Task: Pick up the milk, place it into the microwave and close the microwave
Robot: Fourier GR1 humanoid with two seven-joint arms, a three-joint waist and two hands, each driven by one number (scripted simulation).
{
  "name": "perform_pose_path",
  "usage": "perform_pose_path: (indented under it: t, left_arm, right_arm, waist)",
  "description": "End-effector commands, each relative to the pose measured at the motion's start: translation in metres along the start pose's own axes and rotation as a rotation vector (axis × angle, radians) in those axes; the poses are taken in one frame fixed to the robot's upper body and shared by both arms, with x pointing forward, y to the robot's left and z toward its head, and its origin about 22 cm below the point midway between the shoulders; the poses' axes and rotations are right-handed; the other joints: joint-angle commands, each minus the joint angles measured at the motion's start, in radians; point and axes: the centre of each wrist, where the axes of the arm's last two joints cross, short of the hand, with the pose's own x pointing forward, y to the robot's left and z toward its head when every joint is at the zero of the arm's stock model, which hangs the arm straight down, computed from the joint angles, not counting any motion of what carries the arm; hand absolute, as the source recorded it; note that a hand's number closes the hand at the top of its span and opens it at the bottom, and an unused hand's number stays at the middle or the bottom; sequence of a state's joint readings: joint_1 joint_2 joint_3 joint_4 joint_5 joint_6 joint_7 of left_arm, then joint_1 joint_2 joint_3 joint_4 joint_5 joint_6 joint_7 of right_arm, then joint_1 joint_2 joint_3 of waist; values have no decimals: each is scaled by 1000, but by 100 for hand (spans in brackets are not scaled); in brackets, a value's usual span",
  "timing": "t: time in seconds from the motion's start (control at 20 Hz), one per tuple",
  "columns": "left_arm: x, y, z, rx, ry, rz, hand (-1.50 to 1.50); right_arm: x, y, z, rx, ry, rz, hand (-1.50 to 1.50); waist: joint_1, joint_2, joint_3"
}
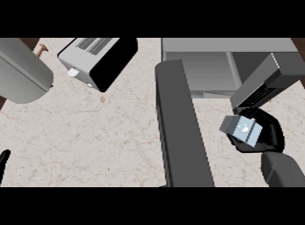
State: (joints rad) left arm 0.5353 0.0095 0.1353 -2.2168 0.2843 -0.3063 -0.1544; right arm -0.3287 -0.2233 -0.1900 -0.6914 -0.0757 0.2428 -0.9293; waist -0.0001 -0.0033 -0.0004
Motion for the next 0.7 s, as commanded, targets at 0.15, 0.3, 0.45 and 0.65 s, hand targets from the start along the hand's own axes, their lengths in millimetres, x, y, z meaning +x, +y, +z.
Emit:
perform_pose_path:
  t: [0.15,0.3,0.45,0.65]
  left_arm:
    - [-10,-4,8,15,5,18,-150]
    - [9,3,-10,15,4,8,-150]
    - [1,7,15,9,11,15,-150]
    - [-14,12,11,1,12,4,-150]
  right_arm:
    - [30,32,-9,113,-81,-52,150]
    - [53,46,-22,92,-91,-3,150]
    - [50,63,-41,74,-74,111,150]
    - [54,79,-71,88,-36,129,150]
  waist:
    - [-4,-2,-1]
    - [-7,0,0]
    - [10,0,0]
    - [10,3,0]
